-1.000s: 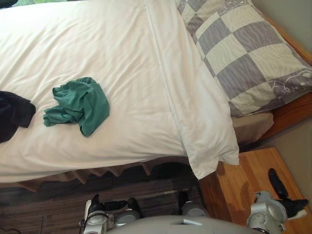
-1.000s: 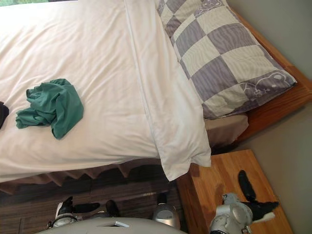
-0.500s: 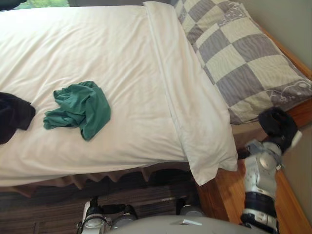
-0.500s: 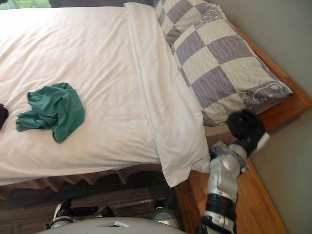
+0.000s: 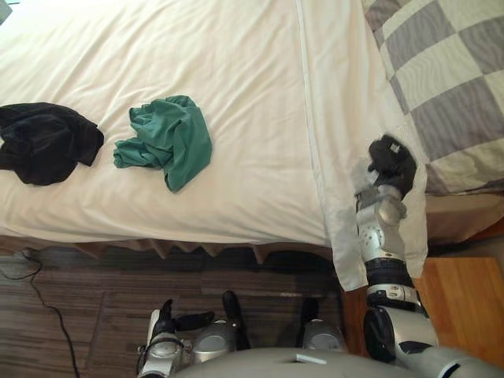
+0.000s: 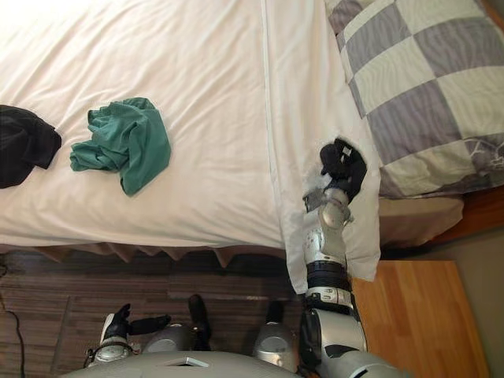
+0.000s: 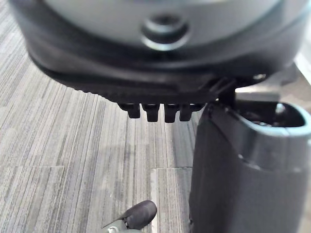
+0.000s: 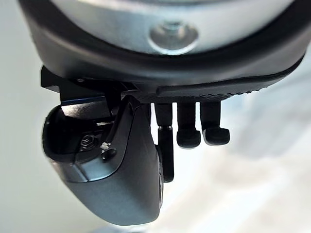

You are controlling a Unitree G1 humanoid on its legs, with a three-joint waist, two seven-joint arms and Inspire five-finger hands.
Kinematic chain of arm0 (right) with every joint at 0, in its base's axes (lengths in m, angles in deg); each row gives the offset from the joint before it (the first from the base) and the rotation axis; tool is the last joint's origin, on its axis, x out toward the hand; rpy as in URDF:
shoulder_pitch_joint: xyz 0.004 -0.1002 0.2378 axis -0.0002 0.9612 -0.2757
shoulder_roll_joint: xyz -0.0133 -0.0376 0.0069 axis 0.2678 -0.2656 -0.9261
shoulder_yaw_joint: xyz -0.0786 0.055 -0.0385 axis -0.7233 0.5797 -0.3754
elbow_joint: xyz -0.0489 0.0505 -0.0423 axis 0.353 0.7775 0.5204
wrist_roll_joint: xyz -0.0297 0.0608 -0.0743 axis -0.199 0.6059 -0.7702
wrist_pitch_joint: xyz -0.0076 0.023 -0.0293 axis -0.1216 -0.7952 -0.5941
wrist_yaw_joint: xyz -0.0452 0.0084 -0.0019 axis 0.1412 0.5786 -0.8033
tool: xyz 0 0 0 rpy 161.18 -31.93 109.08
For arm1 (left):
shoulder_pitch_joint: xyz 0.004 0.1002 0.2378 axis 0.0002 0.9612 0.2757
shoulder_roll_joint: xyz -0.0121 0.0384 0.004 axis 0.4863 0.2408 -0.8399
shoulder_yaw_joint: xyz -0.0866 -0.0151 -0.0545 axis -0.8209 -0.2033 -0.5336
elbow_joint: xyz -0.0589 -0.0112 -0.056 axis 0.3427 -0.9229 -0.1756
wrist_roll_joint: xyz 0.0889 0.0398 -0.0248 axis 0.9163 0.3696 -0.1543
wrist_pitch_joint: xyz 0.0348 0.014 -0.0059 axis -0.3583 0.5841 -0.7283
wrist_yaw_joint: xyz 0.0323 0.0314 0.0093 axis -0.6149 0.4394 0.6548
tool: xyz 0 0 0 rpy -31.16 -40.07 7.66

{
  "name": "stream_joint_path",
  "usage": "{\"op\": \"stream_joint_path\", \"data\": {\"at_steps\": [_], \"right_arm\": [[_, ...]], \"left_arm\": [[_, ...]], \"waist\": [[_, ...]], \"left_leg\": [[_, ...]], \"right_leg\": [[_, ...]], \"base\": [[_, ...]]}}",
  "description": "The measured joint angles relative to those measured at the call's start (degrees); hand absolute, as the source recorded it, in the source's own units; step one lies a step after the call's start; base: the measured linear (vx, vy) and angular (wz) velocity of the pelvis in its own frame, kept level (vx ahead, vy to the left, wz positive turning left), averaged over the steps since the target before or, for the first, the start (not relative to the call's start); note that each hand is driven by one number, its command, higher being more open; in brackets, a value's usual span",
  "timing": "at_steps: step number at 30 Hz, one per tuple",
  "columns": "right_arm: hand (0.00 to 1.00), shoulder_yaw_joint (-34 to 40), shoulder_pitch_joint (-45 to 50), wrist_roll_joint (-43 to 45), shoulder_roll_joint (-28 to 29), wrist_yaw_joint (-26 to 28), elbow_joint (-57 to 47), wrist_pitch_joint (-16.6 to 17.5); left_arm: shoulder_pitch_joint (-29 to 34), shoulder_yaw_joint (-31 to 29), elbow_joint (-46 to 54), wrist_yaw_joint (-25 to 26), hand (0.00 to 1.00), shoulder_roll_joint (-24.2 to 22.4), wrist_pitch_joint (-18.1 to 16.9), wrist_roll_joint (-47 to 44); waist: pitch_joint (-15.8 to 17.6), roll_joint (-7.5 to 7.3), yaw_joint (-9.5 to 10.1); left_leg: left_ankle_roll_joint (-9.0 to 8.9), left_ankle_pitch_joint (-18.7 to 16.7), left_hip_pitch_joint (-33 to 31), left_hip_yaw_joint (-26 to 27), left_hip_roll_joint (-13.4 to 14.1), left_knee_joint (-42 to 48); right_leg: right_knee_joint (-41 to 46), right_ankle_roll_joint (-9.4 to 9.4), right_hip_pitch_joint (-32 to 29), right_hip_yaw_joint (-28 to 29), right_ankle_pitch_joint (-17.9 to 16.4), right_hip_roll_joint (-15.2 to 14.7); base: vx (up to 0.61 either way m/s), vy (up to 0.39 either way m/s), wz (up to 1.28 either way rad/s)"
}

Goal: Tidy up the quilt and then pick up the clothes from the bed and put them into the laundry hamper

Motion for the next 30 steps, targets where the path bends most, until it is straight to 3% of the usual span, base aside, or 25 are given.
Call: {"op": "stream_joint_path", "data": {"at_steps": [2,4,11,15,22,28,29,30], "right_arm": [[0.0,-0.3,1.6,1.0,0.0,1.9,2.9,1.6],[0.0,0.0,1.9,1.1,0.0,3.3,3.5,2.2],[0.0,4.7,6.4,1.1,4.2,10.3,6.2,4.1],[0.0,9.2,8.7,0.6,9.0,12.8,6.2,3.9],[0.0,13.5,12.0,-1.9,10.3,14.2,10.9,0.4],[0.0,12.3,17.6,-7.2,8.4,13.9,17.4,-3.7],[1.0,11.7,18.1,-8.1,8.3,13.9,18.3,-4.1],[1.0,10.2,19.1,-9.1,7.9,13.8,19.8,-4.8]], "left_arm": [[-0.6,0.9,0.0,-0.1,1.0,-0.1,0.0,0.0],[-0.6,0.9,-0.1,-0.1,1.0,-0.1,0.2,0.0],[-2.9,-2.5,-4.3,-0.7,1.0,-0.3,1.2,0.0],[-2.9,-7.8,-4.6,-0.7,1.0,-0.5,1.4,0.0],[-2.4,-12.9,-3.8,-1.1,1.0,-1.1,1.3,0.1],[-2.9,-12.7,-3.3,-2.3,1.0,-3.0,0.9,0.4],[-3.0,-12.6,-3.3,-2.5,1.0,-3.3,0.9,0.4],[-3.2,-12.0,-3.4,-2.8,1.0,-3.7,0.9,0.4]], "waist": [[0.5,0.77,-0.11],[0.5,0.63,-0.26],[0.3,-1.22,-0.54],[-0.4,-3.23,-1.64],[-1.7,-5.25,-1.71],[-2.8,-4.12,-1.66],[-2.9,-3.98,-1.66],[-3.0,-3.79,-1.7]], "left_leg": [[-0.1,-0.1,0.1,0.2,-0.1,0.0],[-0.4,-0.3,0.9,0.5,0.0,0.0],[-1.48,-1.6,4.9,2.7,0.9,0.0],[-2.02,-2.0,6.5,6.2,1.3,0.0],[-2.51,-2.4,8.8,11.0,1.9,0.0],[-2.7,-3.3,9.8,12.1,1.8,0.0],[-2.7,-3.3,9.8,11.9,1.8,0.0],[-2.7,-3.3,9.8,11.5,1.8,0.0]], "right_leg": [[-0.1,0.03,0.0,0.1,0.0,-0.1],[-0.1,0.04,0.5,0.3,0.0,-0.1],[-2.5,0.02,4.6,1.2,-0.2,1.2],[-3.5,-0.06,5.9,2.7,-0.2,1.9],[-3.9,-0.66,7.4,4.0,-0.5,2.6],[-3.9,-1.04,7.7,4.8,-0.9,2.6],[-3.9,-1.04,7.6,4.7,-0.9,2.6],[-3.9,-1.03,7.6,4.7,-0.9,2.6]], "base": [[0.02,0.005,-0.03],[0.05,0.001,-0.12],[0.03,-0.017,-0.1],[0.04,-0.02,-0.23],[0.01,-0.02,-0.16],[-0.01,-0.015,-0.1],[0.0,0.0,0.0],[0.0,0.0,0.0]]}}
